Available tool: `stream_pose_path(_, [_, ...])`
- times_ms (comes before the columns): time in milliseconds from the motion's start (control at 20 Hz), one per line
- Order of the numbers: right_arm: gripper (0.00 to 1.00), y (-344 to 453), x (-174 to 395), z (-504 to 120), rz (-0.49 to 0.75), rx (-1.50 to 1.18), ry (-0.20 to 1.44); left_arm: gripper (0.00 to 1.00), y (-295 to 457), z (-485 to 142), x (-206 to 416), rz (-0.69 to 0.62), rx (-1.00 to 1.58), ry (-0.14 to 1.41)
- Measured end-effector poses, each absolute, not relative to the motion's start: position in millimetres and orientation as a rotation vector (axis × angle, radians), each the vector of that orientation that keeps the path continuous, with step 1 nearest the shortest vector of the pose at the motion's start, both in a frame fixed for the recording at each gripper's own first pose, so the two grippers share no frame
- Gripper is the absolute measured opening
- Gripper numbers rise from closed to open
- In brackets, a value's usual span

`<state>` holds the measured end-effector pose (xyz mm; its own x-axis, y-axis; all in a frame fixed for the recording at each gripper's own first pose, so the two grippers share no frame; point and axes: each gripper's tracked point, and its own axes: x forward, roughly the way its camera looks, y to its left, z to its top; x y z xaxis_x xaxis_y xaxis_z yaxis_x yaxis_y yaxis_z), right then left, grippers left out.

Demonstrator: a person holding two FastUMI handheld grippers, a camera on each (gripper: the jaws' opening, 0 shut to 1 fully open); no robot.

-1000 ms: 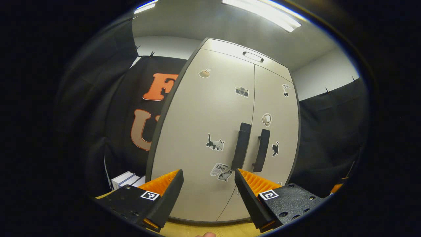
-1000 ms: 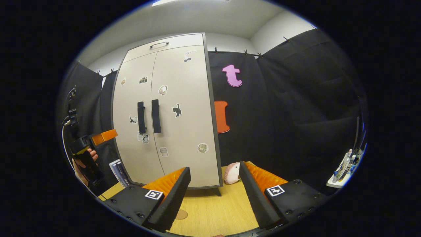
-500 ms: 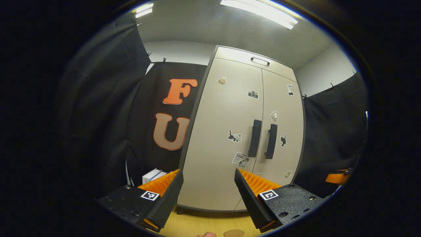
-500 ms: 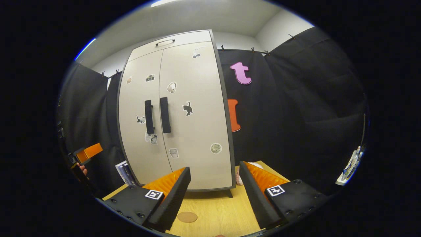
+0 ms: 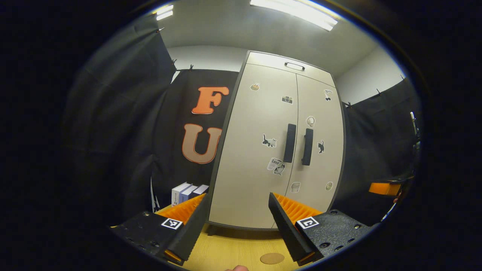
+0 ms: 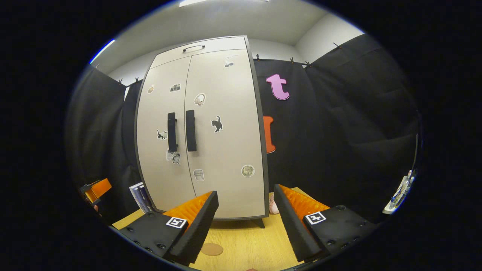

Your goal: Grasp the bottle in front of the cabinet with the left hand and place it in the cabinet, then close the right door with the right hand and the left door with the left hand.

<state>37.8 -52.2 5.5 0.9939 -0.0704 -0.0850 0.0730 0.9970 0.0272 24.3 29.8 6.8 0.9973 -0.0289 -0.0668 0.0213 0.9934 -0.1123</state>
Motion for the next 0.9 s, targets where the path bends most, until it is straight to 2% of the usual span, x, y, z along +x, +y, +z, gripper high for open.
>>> stream_pose_path(300, [0.98, -35, 33, 9, -0.031, 0.026, 0.058, 0.95, 32, 6, 23, -0.007, -0.096, 0.057])
stream_pose_path(900, [0.98, -32, 32, 8, -0.027, 0.034, 0.064, 0.95, 22, 15, 23, -0.028, -0.100, 0.023])
